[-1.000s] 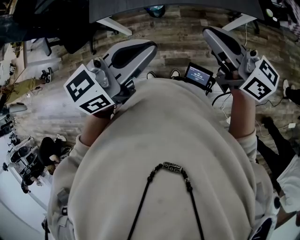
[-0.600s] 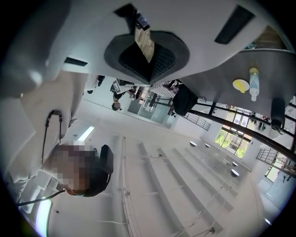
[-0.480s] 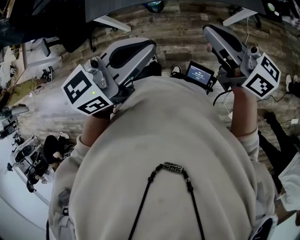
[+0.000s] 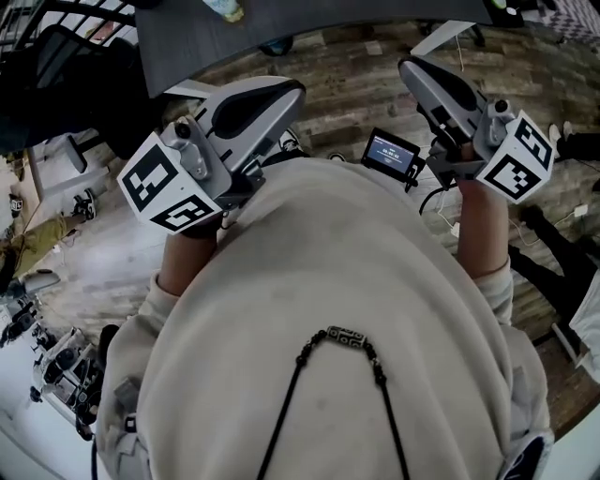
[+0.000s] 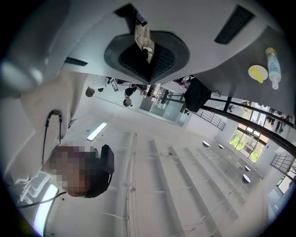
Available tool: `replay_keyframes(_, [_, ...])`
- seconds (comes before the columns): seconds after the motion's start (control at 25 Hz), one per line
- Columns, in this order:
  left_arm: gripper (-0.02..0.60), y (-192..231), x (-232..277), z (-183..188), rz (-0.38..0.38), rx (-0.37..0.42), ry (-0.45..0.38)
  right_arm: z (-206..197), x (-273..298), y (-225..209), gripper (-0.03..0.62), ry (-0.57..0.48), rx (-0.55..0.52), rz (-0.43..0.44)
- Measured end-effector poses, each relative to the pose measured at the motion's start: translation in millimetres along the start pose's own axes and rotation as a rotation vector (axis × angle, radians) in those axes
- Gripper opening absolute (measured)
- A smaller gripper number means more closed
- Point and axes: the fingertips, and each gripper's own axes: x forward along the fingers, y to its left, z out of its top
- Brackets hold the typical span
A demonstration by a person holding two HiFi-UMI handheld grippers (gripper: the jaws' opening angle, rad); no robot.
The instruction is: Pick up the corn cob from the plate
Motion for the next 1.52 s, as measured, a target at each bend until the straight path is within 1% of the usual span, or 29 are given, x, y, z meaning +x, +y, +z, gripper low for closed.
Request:
replay_keyframes(0.16, [0.003,10.8,4.4,0.7,-0.051,0.021,-0.002,9.0,-1.3,-3.7,0.015,-0.035,-0.044,-0.049])
replay_keyframes(0.44, [0.003,20.9,15.8,-2.4,-0.153,0.035,0.006,9.7,-6.9,-6.8,0.015,-0.085,-0.063,-0.117])
replay_keyframes(0.6, [0.003,27.0,8.2,-1.0,-0.166,0.056,0.021,13.1,-1.3,0.0,0.015,-0.099,-0.075,-0.136])
replay_keyframes(0.72, [0.003,24.3,-2.3,1.3,-0.177,0.069,0.028,17.6,4.5,8.8,0.015,-0.089,-0.087,-0.137])
replay_keyframes(0.96, [0.003,13.7,-10.1,-21.3,-0.204,0.094,0.084,19.9,9.7,11.7,0.015,-0.067,-0.11,-0.128])
replay_keyframes(1.08, [0.003,5.8,-21.4,-13.4,-0.184,0.103,0.078,30.0,20.8,26.2,0.015,-0.047,-0.127,-0.095])
replay_keyframes(1.28, [0.003,-10.6,-46.8,-0.6,-0.113,0.104,0.052,37.0,33.9,56.2,0.015,-0.002,-0.147,-0.028])
replay_keyframes(1.4, [0.003,-22.1,-63.0,7.3,-0.08,0.108,0.027,42.5,45.9,75.6,0.015,0.022,-0.178,0.007])
replay_keyframes(1.52, [0.003,-35.6,-80.0,20.0,-0.033,0.103,-0.002,46.7,55.2,93.9,0.015,0.047,-0.167,0.05])
